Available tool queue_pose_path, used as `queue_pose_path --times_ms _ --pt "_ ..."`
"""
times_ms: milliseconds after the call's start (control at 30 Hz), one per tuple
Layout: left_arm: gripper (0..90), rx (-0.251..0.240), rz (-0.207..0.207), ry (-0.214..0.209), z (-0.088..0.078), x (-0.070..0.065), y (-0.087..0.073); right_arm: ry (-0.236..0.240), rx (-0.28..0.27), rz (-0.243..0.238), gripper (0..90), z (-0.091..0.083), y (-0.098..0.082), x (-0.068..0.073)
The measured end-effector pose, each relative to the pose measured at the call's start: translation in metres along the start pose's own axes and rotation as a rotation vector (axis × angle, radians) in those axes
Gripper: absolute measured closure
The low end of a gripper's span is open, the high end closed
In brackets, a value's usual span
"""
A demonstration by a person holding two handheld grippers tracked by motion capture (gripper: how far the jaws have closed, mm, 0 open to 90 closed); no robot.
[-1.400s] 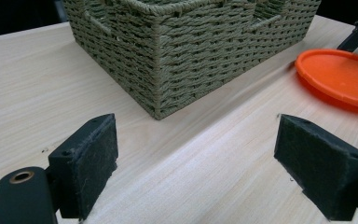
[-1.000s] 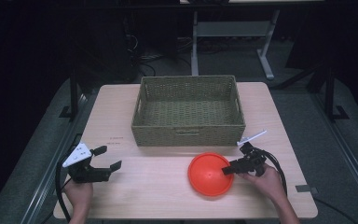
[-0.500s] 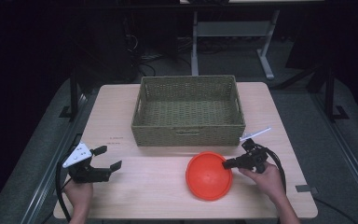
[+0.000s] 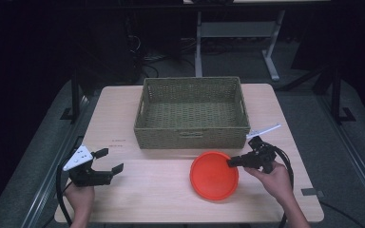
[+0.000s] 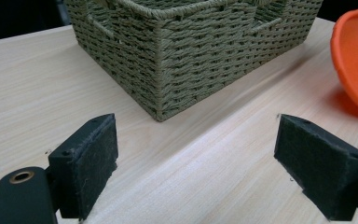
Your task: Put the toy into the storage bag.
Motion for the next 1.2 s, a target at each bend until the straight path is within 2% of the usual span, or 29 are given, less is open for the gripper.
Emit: queue_pose_path --times_ms 400,1200 --pt "12.7 0.002 0.003 0.000 0.000 0.000 0.000 -0.028 -0.050 -0.022 82.1 -0.024 0.013 0.012" --pt "12.7 -0.001 -0.001 -0.002 0.000 -0.001 0.000 -0.067 -0.079 -0.047 82.0 -0.052 0.043 0.028"
Point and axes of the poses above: each handheld gripper's, and its own axes: z roughly forward along the jaws, y roughly out of its top, x roughly to its left, the point moved 2 cm from there along z, roughly forward along the jaws
